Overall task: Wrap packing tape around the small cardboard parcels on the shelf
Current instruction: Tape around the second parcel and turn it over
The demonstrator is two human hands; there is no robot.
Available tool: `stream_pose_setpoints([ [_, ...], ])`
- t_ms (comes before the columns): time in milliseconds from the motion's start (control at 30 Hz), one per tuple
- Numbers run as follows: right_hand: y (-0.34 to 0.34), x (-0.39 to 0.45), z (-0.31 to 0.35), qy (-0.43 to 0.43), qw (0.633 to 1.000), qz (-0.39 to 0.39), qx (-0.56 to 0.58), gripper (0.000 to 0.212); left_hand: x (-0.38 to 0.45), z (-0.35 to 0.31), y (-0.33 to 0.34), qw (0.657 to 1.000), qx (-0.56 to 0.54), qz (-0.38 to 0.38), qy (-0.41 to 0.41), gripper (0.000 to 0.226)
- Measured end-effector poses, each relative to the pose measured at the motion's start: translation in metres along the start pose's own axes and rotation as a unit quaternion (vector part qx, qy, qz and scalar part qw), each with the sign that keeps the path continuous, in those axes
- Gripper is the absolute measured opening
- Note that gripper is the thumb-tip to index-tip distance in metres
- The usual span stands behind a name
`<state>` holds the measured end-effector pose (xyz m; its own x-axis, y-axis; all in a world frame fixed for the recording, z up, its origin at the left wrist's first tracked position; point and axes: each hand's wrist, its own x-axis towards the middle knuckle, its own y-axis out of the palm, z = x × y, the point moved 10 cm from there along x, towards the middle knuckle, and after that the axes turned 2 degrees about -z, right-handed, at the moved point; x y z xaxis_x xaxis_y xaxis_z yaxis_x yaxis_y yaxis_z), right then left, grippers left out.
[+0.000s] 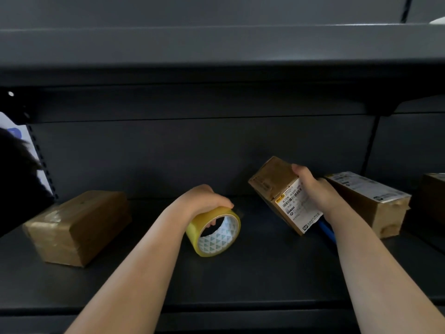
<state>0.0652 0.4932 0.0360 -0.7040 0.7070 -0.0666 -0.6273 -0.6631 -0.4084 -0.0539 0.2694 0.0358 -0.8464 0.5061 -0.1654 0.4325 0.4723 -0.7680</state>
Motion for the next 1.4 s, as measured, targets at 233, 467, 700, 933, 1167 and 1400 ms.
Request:
stream_pose_setpoints([
  [233,-0.007,-0.002,0.000,0.018,1.000,0.011,0.004,0.056,0.016,-0.012,0.010,1.000,-0.011,0.004,0.014,0.034],
  [467,-0.023,-0.002,0.047,-0.222,0.968,-0.068,-0.101,0.045,0.026,-0.022,0.022,0.998,-0.032,0.011,0.043,0.035],
  [700,0.021,-0.011,0.084,-0.370,0.800,0.066,-0.468,0.052,0.029,-0.021,0.020,0.998,-0.033,0.014,0.049,0.038],
  [933,0.029,-0.028,0.084,-0.376,0.776,0.013,-0.506,0.060,0.026,-0.007,0.005,0.998,-0.044,-0.008,0.042,0.036],
  [1167,0.070,-0.052,0.090,-0.428,0.688,-0.060,-0.583,0.047,0.016,0.009,0.001,0.997,-0.059,0.000,0.041,0.035],
  [1400,0.030,-0.045,0.100,-0.375,0.858,-0.039,-0.349,0.044,-0.003,0.001,-0.033,0.973,-0.206,0.015,0.103,0.037],
])
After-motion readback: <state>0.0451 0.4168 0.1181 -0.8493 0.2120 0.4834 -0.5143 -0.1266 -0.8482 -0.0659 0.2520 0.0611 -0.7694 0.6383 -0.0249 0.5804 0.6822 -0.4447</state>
